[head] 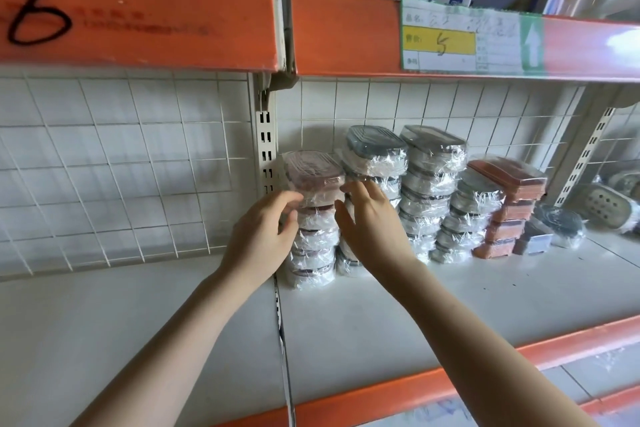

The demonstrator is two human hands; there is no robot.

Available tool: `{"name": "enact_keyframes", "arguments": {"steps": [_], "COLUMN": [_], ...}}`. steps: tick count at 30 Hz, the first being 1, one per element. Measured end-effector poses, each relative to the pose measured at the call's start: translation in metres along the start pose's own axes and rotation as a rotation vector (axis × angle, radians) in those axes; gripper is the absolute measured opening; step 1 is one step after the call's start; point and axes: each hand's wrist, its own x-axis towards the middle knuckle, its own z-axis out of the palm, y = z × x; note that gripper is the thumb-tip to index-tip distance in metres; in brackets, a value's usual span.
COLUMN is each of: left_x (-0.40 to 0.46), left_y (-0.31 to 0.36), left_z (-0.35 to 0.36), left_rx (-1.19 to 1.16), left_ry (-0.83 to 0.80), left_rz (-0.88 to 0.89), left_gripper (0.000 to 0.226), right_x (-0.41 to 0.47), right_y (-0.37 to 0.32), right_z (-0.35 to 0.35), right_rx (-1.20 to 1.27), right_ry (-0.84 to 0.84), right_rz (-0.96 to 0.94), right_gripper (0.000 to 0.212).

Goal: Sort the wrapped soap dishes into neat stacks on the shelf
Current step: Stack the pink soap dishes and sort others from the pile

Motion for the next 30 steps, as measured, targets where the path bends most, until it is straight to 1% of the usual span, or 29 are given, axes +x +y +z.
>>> {"name": "enact_keyframes", "arguments": {"steps": [3,6,10,13,17,23,30], "left_x": [-0.013,-0.025,-0.038,-0.043,-0.044,-0.039,-0.045], "left_y": [0.007,0.014,0.025,0.034,0.052,0.102,0.188], "left_z": [0.005,0.018,0.041,0.061,0.086,0.133,0.207], "left_rx": [0.140,0.172,0.146,0.144,0.204,0.207,0.137], "left_ry": [0.001,-0.093,-0.230,-0.330,-0.486,-0.554,-0.611], "left_rz": [0.097,0.148,0.077,0.036,0.002,0.050,0.071], "left_gripper": [0.021,0.017,0.011,0.016,0.021,0.022,0.027], "right_x": [-0.012,-0.025,-0.044,-0.061,-0.082,-0.109,-0.151], "right_y": [0.009,0.022,0.045,0.066,0.095,0.145,0.213], "right_z": [-0.005,-0.008,-0.012,-0.020,-0.038,-0.085,-0.155], "right_rx": [-0.018,-0.030,-0.101,-0.162,-0.215,-0.262,-0.298], "right_ry": [-0.037,-0.082,-0.161,-0.205,-0.239,-0.255,-0.229], "right_rz": [0.010,0.057,0.127,0.138,0.198,0.273,0.377], "right_gripper": [0.028,0.028,0.031,0.033,0.035,0.038,0.038]}}
